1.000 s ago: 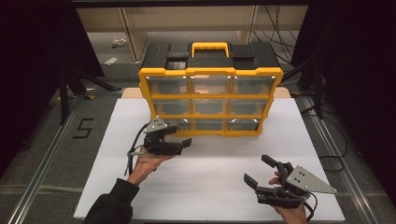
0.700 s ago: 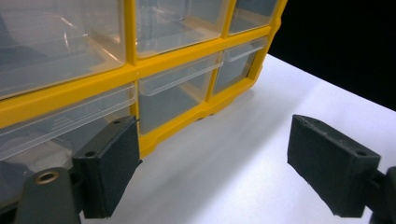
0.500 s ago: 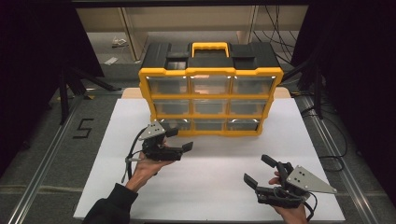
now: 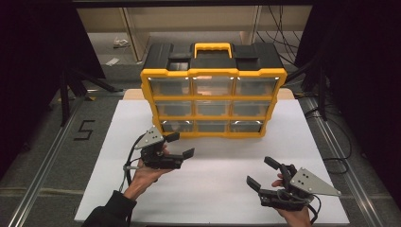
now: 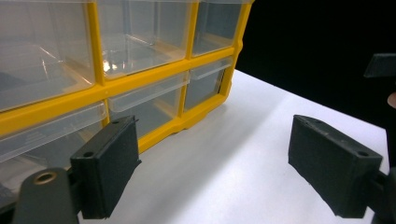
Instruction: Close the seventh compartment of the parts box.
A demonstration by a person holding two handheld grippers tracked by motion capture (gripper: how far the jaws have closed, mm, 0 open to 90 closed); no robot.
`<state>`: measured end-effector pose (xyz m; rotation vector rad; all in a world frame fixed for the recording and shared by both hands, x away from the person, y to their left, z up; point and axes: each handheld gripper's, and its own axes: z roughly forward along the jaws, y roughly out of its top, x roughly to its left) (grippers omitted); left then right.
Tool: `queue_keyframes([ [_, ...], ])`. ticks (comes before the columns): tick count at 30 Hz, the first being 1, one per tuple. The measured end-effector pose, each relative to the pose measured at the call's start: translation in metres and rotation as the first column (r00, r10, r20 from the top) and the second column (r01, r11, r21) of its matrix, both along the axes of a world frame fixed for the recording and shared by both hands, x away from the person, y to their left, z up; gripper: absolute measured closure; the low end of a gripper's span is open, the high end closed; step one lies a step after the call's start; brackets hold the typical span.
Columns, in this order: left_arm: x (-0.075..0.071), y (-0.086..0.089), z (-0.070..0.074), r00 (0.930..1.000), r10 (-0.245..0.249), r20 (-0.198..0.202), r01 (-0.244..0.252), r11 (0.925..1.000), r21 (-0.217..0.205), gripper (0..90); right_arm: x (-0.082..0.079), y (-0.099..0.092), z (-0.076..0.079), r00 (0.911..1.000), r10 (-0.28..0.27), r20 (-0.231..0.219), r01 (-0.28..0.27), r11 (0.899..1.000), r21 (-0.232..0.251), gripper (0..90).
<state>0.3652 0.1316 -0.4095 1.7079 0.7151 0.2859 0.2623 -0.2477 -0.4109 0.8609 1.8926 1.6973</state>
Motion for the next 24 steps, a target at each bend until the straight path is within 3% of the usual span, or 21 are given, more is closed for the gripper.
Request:
queue_keyframes([
  [24, -0.026, 0.007, -0.001, 0.9988, -0.013, 0.047, 0.014, 0.9995, -0.028, 15.7, 0.000, 0.001, 0.000, 1.0000, -0.002, -0.005, 0.002, 1.000, -0.005, 15.7],
])
